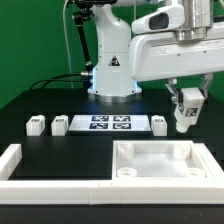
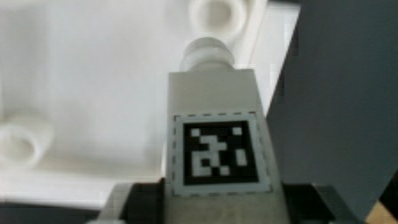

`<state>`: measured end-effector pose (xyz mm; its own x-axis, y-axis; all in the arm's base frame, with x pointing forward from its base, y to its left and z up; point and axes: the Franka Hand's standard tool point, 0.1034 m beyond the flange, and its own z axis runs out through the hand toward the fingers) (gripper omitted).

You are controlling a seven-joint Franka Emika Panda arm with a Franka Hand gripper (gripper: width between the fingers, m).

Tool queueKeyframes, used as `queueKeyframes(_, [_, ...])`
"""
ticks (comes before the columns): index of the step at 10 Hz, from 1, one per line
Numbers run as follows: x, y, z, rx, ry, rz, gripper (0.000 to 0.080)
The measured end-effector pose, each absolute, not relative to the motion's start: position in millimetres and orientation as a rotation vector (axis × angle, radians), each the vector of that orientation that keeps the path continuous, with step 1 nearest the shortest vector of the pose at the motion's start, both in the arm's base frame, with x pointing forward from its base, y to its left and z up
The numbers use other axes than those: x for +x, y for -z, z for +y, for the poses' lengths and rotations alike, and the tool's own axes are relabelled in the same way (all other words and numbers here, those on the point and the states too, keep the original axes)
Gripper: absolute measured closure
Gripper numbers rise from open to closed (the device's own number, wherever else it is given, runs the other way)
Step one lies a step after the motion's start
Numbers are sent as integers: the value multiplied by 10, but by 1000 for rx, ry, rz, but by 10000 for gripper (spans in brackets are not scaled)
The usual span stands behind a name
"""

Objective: Assemble square table

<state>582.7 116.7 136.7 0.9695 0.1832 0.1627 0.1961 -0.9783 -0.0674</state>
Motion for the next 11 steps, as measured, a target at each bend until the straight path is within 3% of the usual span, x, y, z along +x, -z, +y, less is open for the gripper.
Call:
queueKeyframes(1, [6072,-1411,1172,-3013,392,-275,509])
queueKeyframes(6, [6078,-1388,1149,-2878,932,-244,509])
queueKeyframes(9, [6097,-1249,1118,-2901,881,-273,509])
queueKeyframes(11, [6282,-1192,1129,-2900,877,-266,509])
